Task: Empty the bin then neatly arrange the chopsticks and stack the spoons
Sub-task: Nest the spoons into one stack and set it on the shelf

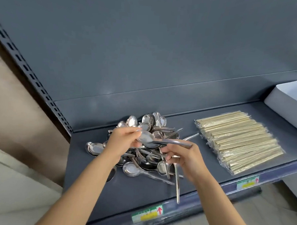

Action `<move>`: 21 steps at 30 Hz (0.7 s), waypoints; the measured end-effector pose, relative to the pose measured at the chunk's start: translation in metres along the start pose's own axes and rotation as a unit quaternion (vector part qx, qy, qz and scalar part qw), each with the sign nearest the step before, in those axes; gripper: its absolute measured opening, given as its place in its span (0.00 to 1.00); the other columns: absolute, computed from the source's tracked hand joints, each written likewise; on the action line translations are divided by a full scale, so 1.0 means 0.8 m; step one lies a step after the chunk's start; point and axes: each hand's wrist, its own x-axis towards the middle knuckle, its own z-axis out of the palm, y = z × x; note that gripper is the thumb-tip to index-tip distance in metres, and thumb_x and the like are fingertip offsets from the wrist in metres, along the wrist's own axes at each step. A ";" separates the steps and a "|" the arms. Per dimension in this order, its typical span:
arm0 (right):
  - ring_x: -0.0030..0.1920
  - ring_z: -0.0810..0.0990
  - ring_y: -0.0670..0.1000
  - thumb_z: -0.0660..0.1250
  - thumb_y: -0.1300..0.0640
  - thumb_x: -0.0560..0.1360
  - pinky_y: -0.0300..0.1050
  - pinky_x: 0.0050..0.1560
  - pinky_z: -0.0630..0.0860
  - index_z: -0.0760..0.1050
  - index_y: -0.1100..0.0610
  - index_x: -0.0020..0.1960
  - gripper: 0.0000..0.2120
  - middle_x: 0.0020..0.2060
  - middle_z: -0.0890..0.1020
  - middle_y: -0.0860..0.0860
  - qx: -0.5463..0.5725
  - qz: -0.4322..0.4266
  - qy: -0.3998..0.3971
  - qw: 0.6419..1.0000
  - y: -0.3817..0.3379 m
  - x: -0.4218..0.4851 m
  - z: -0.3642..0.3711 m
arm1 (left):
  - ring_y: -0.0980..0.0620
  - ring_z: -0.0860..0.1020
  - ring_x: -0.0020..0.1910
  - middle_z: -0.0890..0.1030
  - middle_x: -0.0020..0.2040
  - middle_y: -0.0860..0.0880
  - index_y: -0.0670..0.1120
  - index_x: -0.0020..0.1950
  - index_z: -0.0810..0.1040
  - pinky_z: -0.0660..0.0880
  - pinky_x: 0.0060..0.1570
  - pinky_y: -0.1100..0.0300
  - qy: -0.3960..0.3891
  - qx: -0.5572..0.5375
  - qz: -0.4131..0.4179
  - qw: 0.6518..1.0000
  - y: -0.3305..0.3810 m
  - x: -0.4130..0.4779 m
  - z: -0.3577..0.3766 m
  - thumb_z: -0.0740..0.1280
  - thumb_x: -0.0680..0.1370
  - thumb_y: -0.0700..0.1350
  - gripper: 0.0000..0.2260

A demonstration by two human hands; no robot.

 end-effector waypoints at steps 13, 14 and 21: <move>0.35 0.80 0.54 0.57 0.52 0.82 0.50 0.44 0.78 0.70 0.57 0.41 0.13 0.27 0.75 0.50 0.278 0.129 0.101 0.947 0.019 0.023 -0.044 | 0.58 0.79 0.35 0.81 0.38 0.56 0.49 0.44 0.81 0.75 0.38 0.66 0.082 0.273 0.138 0.949 -0.049 -0.046 0.102 0.68 0.77 0.48 0.05; 0.34 0.80 0.54 0.58 0.53 0.81 0.50 0.41 0.79 0.69 0.58 0.40 0.13 0.27 0.74 0.51 0.265 0.155 0.097 0.947 0.020 0.023 -0.055 | 0.60 0.77 0.34 0.80 0.36 0.56 0.49 0.43 0.80 0.73 0.36 0.66 0.084 0.327 0.158 0.928 -0.052 -0.048 0.105 0.67 0.77 0.48 0.06; 0.30 0.78 0.58 0.60 0.54 0.81 0.54 0.37 0.76 0.69 0.64 0.48 0.12 0.26 0.77 0.54 0.132 0.182 0.153 0.962 0.029 0.010 -0.099 | 0.42 0.79 0.42 0.79 0.38 0.45 0.44 0.41 0.74 0.67 0.34 0.56 -0.021 0.603 0.144 0.785 -0.057 -0.057 0.165 0.65 0.77 0.51 0.12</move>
